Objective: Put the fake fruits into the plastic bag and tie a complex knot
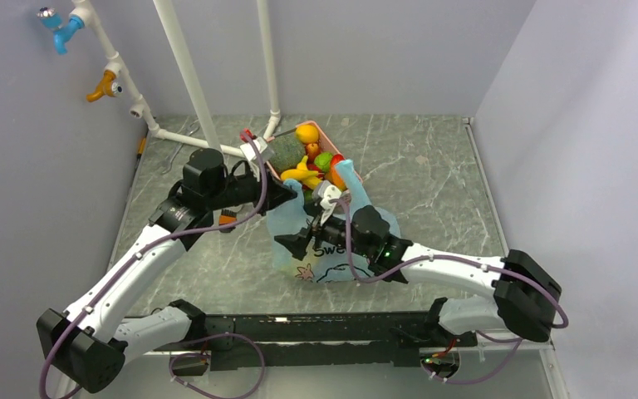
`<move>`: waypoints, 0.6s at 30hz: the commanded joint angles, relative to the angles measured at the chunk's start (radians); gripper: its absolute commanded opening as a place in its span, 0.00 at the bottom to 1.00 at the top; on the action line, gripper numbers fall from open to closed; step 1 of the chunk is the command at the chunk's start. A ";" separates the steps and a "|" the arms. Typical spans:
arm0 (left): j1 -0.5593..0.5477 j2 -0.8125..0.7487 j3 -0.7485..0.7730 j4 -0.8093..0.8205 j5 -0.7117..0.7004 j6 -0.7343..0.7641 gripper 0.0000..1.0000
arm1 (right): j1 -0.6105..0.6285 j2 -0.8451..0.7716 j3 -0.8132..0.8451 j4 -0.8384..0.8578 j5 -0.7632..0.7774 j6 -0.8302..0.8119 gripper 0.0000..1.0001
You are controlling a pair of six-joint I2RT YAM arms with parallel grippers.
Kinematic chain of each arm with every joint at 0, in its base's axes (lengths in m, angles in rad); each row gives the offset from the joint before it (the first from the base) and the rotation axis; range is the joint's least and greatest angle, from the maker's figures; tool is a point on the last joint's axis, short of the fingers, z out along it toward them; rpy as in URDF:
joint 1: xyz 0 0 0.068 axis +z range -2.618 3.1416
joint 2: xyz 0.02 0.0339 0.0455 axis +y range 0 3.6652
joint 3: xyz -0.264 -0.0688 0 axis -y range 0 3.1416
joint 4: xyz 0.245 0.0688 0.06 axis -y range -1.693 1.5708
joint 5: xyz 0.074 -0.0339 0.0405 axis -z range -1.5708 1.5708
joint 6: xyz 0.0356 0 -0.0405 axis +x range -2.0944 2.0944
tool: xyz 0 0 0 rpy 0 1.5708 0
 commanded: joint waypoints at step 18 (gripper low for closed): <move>0.085 -0.074 0.071 -0.073 0.075 0.065 0.00 | 0.080 0.227 -0.273 0.346 0.104 -0.284 0.00</move>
